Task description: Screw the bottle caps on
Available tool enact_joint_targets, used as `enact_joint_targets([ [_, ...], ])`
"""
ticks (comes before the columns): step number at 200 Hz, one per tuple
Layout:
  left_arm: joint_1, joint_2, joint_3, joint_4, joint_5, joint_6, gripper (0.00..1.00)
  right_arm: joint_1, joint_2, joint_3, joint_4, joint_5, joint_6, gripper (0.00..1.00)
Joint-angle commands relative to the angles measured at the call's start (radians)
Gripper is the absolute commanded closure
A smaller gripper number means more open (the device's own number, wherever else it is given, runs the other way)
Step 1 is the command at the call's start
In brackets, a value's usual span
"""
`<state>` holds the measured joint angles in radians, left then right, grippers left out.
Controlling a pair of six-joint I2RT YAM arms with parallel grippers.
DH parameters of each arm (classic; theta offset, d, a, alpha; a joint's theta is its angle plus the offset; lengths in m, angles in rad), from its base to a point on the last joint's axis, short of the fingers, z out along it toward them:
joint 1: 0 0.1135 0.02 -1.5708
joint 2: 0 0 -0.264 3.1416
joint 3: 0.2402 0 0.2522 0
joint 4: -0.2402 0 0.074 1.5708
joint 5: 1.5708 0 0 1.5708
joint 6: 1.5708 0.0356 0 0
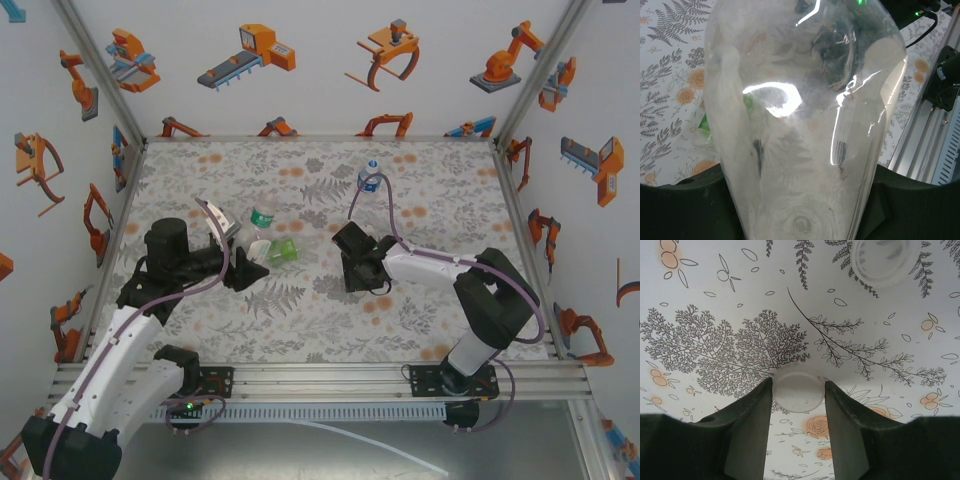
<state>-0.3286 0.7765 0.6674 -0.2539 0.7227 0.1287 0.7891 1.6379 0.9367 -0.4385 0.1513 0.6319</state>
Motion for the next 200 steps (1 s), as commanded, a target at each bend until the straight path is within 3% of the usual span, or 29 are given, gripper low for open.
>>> enact_joint_targets([
  [1, -0.007, -0.006, 0.031, -0.001, 0.010, 0.022, 1.00, 0.007, 0.009, 0.031, -0.036, 0.022, 0.017, 0.55],
  [122, -0.008, -0.005, 0.032, -0.007, 0.005, 0.026, 1.00, 0.010, 0.031, 0.041, -0.046, 0.013, 0.015, 0.53],
  [200, -0.038, -0.001, 0.032, -0.026, -0.001, 0.050, 1.00, 0.012, -0.047, 0.052, -0.070, 0.044, -0.018, 0.62],
])
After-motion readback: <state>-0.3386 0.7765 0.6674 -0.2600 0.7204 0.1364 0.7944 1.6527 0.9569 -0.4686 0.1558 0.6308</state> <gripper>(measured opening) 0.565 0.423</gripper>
